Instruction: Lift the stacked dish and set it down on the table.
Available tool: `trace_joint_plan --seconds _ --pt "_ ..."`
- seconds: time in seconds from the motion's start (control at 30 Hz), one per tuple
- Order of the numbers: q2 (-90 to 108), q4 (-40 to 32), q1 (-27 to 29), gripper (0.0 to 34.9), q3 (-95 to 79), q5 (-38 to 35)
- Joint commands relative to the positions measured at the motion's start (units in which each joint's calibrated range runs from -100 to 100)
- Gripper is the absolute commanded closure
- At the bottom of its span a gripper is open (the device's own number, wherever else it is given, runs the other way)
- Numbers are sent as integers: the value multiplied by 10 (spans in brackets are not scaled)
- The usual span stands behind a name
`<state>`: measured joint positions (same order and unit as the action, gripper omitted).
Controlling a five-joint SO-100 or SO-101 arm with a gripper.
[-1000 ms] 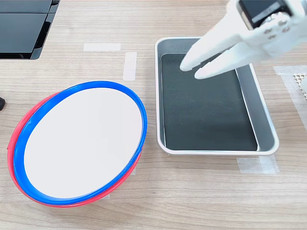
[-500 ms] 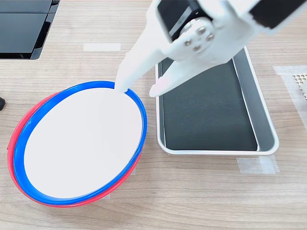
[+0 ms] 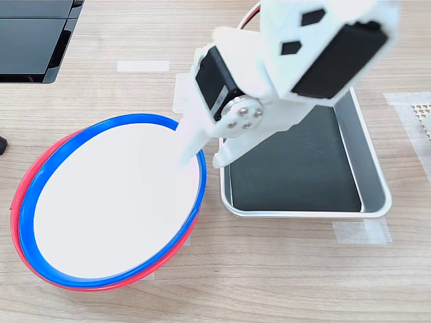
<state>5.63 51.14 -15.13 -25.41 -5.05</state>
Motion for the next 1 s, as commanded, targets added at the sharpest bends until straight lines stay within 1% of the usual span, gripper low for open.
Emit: trace_joint_plan --seconds 0.0,0.07,0.17,0.2,0.23,0.27,0.6,0.97 --pt "-22 -22 -6 222 35 5" --pt "-35 -26 -8 231 45 6" --pt "-51 -28 -13 267 62 7" --pt "-53 -28 -14 287 68 8" --pt "-58 -28 -15 326 72 8" --pt "-60 -28 -15 346 76 8" --pt "-42 1 -11 348 101 16" --pt "13 -12 -14 349 102 29"
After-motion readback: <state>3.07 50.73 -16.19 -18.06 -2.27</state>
